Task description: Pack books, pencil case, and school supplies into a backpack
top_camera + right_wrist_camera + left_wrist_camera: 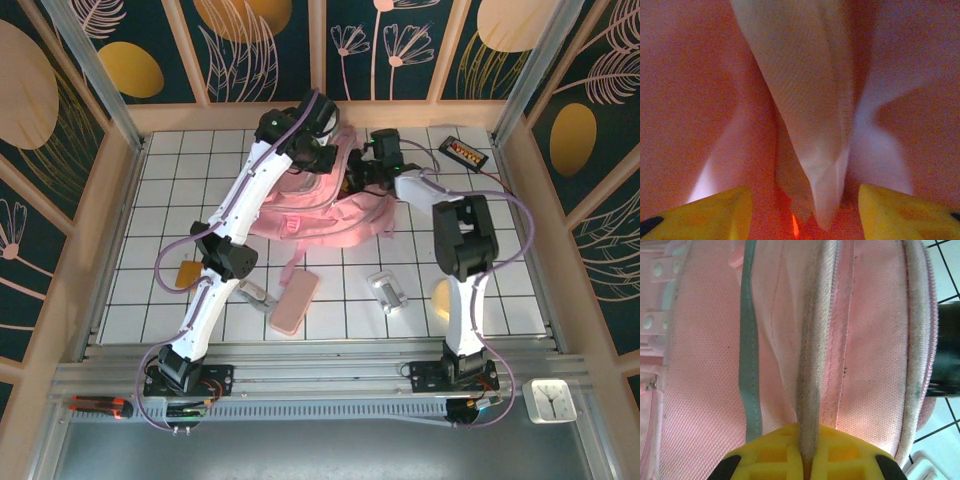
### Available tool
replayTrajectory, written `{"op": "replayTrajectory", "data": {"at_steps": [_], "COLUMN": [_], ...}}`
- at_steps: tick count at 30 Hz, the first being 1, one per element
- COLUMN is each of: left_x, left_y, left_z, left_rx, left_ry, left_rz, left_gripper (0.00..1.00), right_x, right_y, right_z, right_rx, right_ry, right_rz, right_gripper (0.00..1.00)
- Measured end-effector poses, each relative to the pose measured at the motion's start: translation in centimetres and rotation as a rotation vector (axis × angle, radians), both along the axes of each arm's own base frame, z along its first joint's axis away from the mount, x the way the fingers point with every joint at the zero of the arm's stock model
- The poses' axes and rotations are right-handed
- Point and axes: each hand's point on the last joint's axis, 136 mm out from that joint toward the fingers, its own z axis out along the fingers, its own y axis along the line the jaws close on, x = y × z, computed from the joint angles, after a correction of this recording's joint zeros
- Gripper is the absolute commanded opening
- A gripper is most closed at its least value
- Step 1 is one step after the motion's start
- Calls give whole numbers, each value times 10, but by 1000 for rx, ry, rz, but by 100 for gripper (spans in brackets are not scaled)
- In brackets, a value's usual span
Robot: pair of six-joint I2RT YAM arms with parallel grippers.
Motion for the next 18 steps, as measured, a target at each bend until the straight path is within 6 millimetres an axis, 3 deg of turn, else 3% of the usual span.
{"op": "replayTrajectory", "data": {"at_steps": [3,8,9,11,18], "left_x": [3,3,3,4,1], "left_y": [1,-11,-13,-17,-31], "left_z": [3,11,12,14,19], "left_rx": [-20,-74,-83,-105,-162], "left_ry": [-5,-18,-19,-22,-19], "left_rz": [3,-26,-30,-38,-73], "left_gripper": [0,0,0,0,0], "right_x": [-8,-19,-20,-23,-43], "right_y": [-27,-55,-60,-69,-89], "right_z": [20,44,48,56,78], "right_rx": [8,22,19,8,-70], "right_ry": [-37,-92,-102,-123,-225], "right_rz": [-39,-82,-89,-101,-79], "right_gripper": [61,62,68,76,75]}}
